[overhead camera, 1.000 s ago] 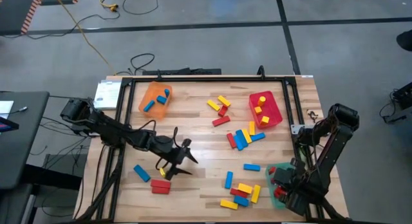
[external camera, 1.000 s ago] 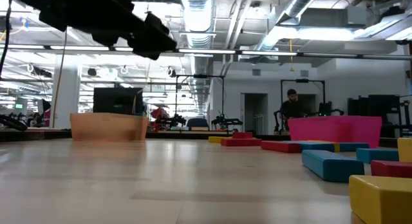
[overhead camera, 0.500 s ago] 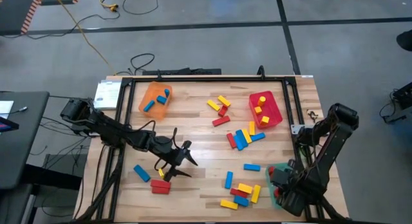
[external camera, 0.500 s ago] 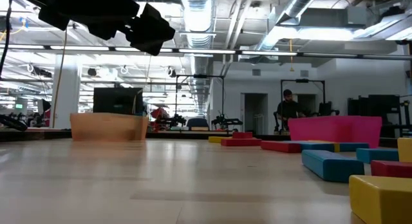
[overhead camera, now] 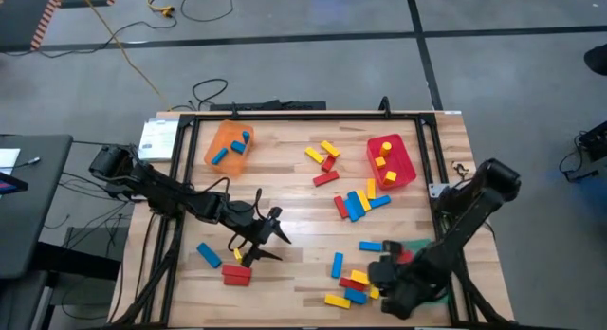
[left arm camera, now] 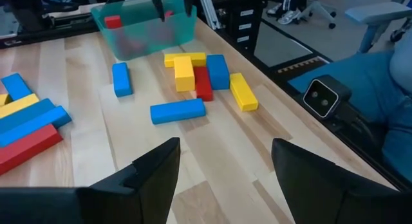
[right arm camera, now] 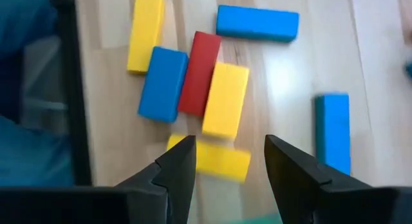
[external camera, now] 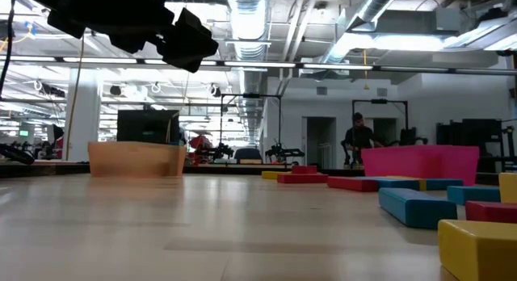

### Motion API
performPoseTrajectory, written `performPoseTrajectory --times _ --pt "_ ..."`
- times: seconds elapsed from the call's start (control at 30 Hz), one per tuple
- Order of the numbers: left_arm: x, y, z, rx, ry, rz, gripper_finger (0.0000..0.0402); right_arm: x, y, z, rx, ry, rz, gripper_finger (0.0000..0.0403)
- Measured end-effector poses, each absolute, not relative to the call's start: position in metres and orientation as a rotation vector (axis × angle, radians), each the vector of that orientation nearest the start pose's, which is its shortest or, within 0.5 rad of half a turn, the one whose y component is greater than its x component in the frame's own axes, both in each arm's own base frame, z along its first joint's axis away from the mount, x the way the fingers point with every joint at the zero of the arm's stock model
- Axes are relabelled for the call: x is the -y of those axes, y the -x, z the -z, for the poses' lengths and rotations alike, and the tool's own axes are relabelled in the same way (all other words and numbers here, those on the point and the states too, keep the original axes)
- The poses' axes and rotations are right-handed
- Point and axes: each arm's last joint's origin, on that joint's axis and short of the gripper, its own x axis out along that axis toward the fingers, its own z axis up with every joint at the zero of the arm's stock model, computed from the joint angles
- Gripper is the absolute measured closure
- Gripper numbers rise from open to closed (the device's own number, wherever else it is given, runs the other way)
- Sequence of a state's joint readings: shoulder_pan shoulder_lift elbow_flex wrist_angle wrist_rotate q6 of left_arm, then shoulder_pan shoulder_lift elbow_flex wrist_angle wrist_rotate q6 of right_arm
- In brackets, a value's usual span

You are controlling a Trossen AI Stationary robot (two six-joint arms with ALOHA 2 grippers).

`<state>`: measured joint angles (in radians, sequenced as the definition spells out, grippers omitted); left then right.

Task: Sort blocks
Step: Put the yellow rectangle block into the red bin

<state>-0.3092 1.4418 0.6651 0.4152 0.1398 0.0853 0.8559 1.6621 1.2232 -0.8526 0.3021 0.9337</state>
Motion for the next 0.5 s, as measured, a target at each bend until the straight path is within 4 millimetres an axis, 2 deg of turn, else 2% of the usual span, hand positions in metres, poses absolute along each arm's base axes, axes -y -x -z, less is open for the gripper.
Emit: performPoseTrajectory --times 0.2,0.5 --pt "0.092 -0.278 -0.202 -0.352 -0.119 0.438 0.0160 -0.232 -0.236 -0.192 -1.271 -0.035 0.063 0.0209" --pt "0.092 -0.278 -0.202 -0.351 -0.121 0.436 0.0160 -0.240 -0.248 -0.175 -1.280 -0.086 0.016 0.0195"
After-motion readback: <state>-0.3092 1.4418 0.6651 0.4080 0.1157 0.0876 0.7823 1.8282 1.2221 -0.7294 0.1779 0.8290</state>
